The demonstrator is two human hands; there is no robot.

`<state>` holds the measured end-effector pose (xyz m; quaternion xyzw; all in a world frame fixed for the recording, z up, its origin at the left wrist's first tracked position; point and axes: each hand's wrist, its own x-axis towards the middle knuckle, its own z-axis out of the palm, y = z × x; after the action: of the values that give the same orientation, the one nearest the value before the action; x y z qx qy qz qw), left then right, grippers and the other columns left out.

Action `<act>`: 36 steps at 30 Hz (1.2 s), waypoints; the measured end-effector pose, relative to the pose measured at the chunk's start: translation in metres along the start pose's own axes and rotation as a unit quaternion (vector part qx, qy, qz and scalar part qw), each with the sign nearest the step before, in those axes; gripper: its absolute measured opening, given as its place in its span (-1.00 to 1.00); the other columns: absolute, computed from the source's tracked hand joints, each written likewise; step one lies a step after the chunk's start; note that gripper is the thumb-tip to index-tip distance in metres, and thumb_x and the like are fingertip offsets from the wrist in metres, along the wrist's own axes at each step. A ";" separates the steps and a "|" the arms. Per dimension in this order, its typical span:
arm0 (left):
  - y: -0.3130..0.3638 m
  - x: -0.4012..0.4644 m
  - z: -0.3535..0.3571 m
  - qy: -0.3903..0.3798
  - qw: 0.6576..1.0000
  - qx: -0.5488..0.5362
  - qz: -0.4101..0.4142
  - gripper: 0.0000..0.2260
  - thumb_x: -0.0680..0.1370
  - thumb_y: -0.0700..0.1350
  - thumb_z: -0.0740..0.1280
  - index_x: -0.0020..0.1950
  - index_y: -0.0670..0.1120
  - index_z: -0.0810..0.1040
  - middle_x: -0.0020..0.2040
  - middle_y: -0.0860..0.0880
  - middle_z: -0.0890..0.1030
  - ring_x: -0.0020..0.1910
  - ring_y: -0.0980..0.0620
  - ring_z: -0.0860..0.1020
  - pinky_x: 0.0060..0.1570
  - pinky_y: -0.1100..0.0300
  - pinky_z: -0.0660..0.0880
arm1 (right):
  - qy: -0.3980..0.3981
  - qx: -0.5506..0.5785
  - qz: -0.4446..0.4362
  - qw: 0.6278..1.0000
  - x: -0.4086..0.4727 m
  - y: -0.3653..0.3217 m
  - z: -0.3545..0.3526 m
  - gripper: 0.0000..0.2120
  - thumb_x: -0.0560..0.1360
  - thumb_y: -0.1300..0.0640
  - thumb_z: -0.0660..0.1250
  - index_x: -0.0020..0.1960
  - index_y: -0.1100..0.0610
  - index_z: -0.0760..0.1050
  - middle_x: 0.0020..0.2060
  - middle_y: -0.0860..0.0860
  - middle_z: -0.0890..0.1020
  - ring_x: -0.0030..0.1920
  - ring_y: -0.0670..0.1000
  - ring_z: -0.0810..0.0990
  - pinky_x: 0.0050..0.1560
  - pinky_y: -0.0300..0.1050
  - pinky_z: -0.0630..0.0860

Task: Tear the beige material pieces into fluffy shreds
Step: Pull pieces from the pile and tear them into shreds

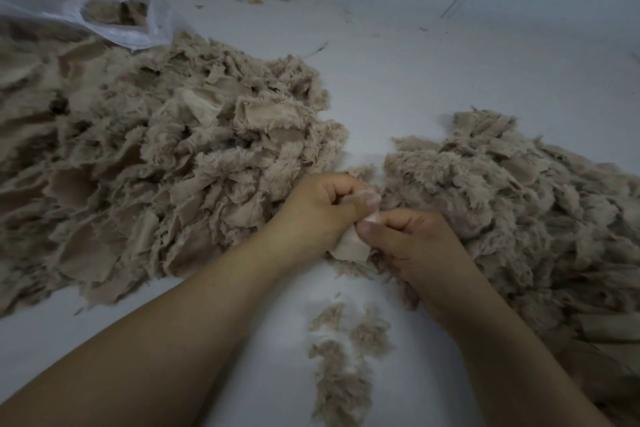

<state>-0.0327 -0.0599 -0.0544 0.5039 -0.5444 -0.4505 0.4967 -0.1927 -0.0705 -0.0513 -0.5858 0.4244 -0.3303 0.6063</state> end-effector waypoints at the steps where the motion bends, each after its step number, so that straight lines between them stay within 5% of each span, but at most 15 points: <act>1: -0.002 0.001 -0.001 0.041 0.999 -0.024 -0.012 -0.80 0.56 -0.20 0.35 -0.26 -0.14 0.63 -0.39 0.00 0.61 -0.43 0.12 0.53 -0.43 0.30 0.46 | -0.001 0.008 0.004 1.000 0.001 0.000 0.000 -0.77 0.56 0.25 0.38 -0.25 0.29 0.66 -0.60 -0.04 0.50 -0.66 -0.18 0.34 -0.64 -0.37 0.26; 4: -0.007 0.005 -0.002 0.130 0.986 -0.095 -0.050 -0.70 0.59 -0.16 0.33 -0.34 -0.12 0.62 -0.42 -0.14 0.57 -0.49 -0.03 0.49 -0.48 0.22 0.46 | 0.028 0.066 0.032 0.997 0.004 0.002 0.000 -0.68 0.56 0.29 0.35 -0.37 0.19 0.60 -0.64 -0.09 0.45 -0.67 -0.20 0.34 -0.64 -0.38 0.26; 10: -0.011 0.006 -0.007 0.202 0.972 -0.111 -0.039 -0.68 0.65 -0.15 0.24 -0.30 -0.16 0.52 -0.56 -0.04 0.40 -0.67 0.04 0.27 -0.63 0.32 0.24 | 0.055 0.166 0.050 0.983 0.012 0.006 -0.007 -0.67 0.58 0.23 0.31 -0.36 0.18 0.45 -0.52 0.00 0.28 -0.61 -0.13 0.19 -0.64 -0.32 0.15; 14: -0.004 0.003 -0.017 0.044 0.996 -0.052 -0.060 -0.80 0.50 -0.23 0.34 -0.33 -0.09 0.56 -0.49 -0.11 0.48 -0.62 0.00 0.38 -0.58 0.32 0.25 | 0.084 0.159 0.035 0.983 0.015 0.012 -0.010 -0.68 0.61 0.13 0.31 -0.33 0.10 0.47 -0.49 0.00 0.32 -0.56 -0.10 0.20 -0.61 -0.28 0.16; 17: 0.004 0.001 -0.015 -0.083 0.995 -0.005 -0.063 -0.82 0.47 -0.14 0.47 -0.16 -0.25 0.58 -0.44 -0.04 0.52 -0.56 0.08 0.40 -0.57 0.32 0.27 | 0.084 0.109 0.024 0.990 0.015 0.015 -0.008 -0.55 0.62 0.02 0.30 -0.45 0.03 0.46 -0.47 0.04 0.32 -0.52 -0.05 0.21 -0.55 -0.22 0.16; 22: 0.001 -0.003 -0.007 -0.070 0.993 0.069 -0.062 -0.79 0.47 -0.16 0.48 -0.21 -0.31 0.62 -0.52 -0.08 0.48 -0.56 0.08 0.34 -0.53 0.30 0.27 | 0.081 0.083 0.009 0.993 0.014 0.017 -0.009 -0.54 0.60 -0.08 0.31 -0.45 0.04 0.42 -0.50 0.03 0.30 -0.52 -0.05 0.19 -0.54 -0.20 0.16; 29: 0.007 0.002 -0.035 -0.151 0.979 0.094 -0.098 -0.84 0.46 -0.21 0.49 -0.33 -0.10 0.64 -0.55 -0.04 0.50 -0.60 0.11 0.36 -0.54 0.35 0.31 | 0.113 0.135 0.015 0.984 0.015 0.018 -0.010 -0.52 0.64 0.02 0.28 -0.46 0.03 0.46 -0.48 0.02 0.31 -0.54 -0.08 0.18 -0.57 -0.24 0.15; 34: 0.007 0.002 -0.028 -0.134 0.972 0.166 -0.099 -0.93 0.44 -0.25 0.51 -0.15 -0.14 0.65 -0.47 -0.14 0.57 -0.61 0.03 0.47 -0.55 0.28 0.41 | 0.107 0.120 0.003 0.987 0.013 0.017 -0.010 -0.52 0.64 0.05 0.29 -0.46 0.02 0.44 -0.48 0.02 0.29 -0.53 -0.08 0.17 -0.56 -0.23 0.15; 36: 0.011 -0.001 -0.025 -0.216 0.944 0.224 -0.104 -0.91 0.44 -0.21 0.52 -0.11 -0.10 0.66 -0.41 -0.16 0.63 -0.55 0.01 0.54 -0.51 0.28 0.46 | 0.108 0.125 0.003 0.986 0.014 0.016 -0.009 -0.52 0.63 0.06 0.29 -0.47 0.02 0.44 -0.46 0.04 0.30 -0.54 -0.08 0.18 -0.57 -0.24 0.15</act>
<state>-0.0088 -0.0577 -0.0406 0.5464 -0.6704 -0.4641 0.1914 -0.1965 -0.0851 -0.0690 -0.4650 0.4446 -0.4399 0.6266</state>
